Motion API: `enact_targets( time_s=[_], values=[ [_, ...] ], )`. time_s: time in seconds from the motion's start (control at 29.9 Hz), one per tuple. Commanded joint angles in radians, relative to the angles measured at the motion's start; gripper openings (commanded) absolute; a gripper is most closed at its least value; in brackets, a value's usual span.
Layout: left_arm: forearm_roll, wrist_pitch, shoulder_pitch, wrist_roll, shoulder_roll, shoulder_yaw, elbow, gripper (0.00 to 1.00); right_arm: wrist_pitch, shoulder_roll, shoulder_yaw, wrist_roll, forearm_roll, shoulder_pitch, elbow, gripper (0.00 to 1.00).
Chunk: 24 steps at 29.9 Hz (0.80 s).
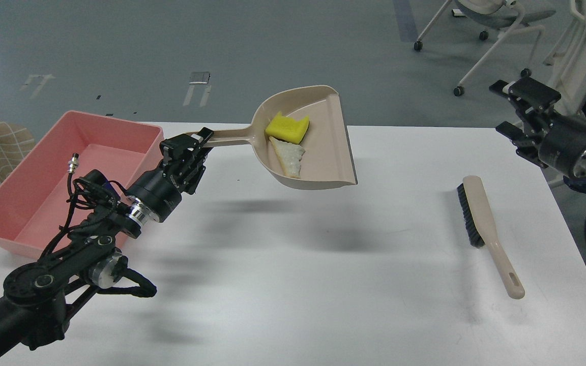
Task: Sweep and dump garbage into bin
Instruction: 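Release the brush and raise the right gripper away from it, then carry the dustpan with the left gripper over the pink bin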
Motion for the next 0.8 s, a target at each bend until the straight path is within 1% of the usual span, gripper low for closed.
enact_targets(
  time_s=[0.0,0.07,0.1,0.23,0.3,0.47,0.57,0.67,0.77],
  values=[
    [-0.009,-0.005,0.000,0.000,0.029,-0.017,-0.023,0.11,0.000,0.104,0.055,0.011,0.034,-0.009,-0.029,1.00],
    [-0.025,-0.012,0.000,0.000,0.056,-0.024,-0.040,0.11,0.000,0.145,0.075,0.032,0.046,-0.012,-0.045,1.00],
    [-0.034,-0.017,0.000,0.000,0.078,-0.025,-0.051,0.11,0.000,0.167,0.090,0.053,0.060,-0.012,-0.055,1.00],
    [-0.054,-0.022,0.000,0.000,0.133,-0.025,-0.071,0.11,0.000,0.207,0.127,0.097,0.106,-0.014,-0.081,0.99],
    [-0.074,-0.037,0.002,0.000,0.159,-0.025,-0.074,0.11,0.000,0.221,0.159,0.120,0.143,-0.017,-0.101,0.99],
    [-0.091,-0.034,0.003,0.000,0.162,-0.028,-0.075,0.11,0.000,0.227,0.175,0.126,0.172,-0.023,-0.137,0.99],
    [-0.092,-0.037,0.003,0.000,0.164,-0.053,-0.075,0.11,0.000,0.227,0.175,0.127,0.174,-0.024,-0.137,0.99],
    [-0.092,-0.045,0.005,0.000,0.204,-0.082,-0.077,0.11,0.000,0.225,0.190,0.127,0.174,-0.026,-0.137,0.99],
    [-0.106,-0.083,0.014,0.000,0.254,-0.120,-0.075,0.11,0.000,0.225,0.214,0.127,0.184,-0.032,-0.137,0.99]
  ],
)
